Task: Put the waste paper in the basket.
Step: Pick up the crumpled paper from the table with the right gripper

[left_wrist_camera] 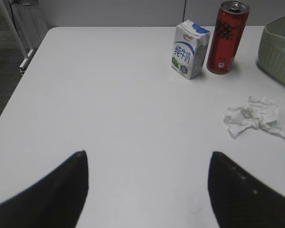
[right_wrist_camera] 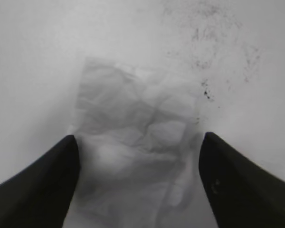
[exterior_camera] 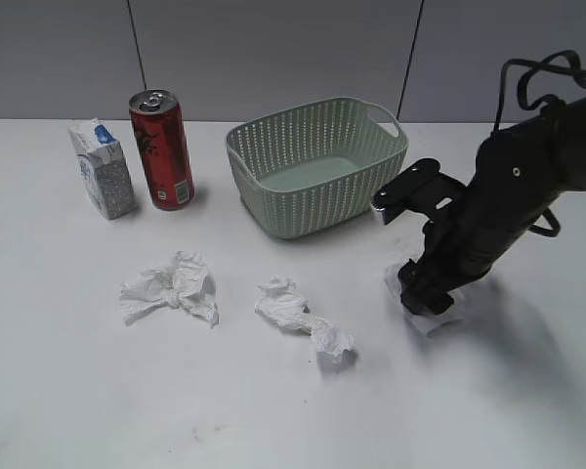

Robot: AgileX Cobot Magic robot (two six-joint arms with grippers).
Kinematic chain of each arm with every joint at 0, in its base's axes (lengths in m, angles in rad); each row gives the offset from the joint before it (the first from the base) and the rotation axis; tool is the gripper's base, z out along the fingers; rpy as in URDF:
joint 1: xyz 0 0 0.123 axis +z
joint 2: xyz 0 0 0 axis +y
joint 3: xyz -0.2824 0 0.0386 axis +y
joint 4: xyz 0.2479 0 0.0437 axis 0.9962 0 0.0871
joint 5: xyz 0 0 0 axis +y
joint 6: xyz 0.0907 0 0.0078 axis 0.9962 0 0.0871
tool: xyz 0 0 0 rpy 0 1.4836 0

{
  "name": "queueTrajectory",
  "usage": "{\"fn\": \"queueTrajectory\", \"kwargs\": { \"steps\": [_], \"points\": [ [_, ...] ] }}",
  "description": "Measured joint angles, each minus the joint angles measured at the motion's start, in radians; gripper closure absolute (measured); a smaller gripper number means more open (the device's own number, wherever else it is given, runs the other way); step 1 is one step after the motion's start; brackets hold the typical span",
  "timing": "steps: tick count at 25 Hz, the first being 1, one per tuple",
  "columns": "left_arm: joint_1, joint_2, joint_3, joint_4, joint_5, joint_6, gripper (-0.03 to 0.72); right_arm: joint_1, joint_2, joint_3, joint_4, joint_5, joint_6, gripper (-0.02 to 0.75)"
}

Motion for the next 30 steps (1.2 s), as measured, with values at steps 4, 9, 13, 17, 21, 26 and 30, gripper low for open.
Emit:
{"fn": "queueTrajectory", "kwargs": {
  "steps": [4, 9, 13, 17, 21, 26, 30],
  "points": [
    [0.000, 0.000, 0.000, 0.000, 0.000, 0.000, 0.097, 0.000, 0.023, -0.001, 0.000, -0.010, 0.000, 0.146],
    [0.000, 0.000, 0.000, 0.000, 0.000, 0.000, 0.097, 0.002, 0.034, -0.009, 0.008, -0.007, 0.003, 0.230],
    [0.000, 0.000, 0.000, 0.000, 0.000, 0.000, 0.097, 0.004, 0.041, -0.011, 0.016, -0.021, 0.003, 0.483],
    [0.000, 0.000, 0.000, 0.000, 0.000, 0.000, 0.097, 0.004, 0.044, -0.011, 0.052, -0.027, 0.003, 0.721],
    [0.000, 0.000, 0.000, 0.000, 0.000, 0.000, 0.097, 0.004, 0.050, -0.037, 0.105, 0.022, 0.003, 0.746],
    [0.000, 0.000, 0.000, 0.000, 0.000, 0.000, 0.097, 0.004, 0.054, -0.161, 0.127, 0.273, 0.003, 0.745],
    [0.000, 0.000, 0.000, 0.000, 0.000, 0.000, 0.097, 0.004, 0.011, -0.298, 0.149, 0.392, 0.003, 0.745]
  ]
}}
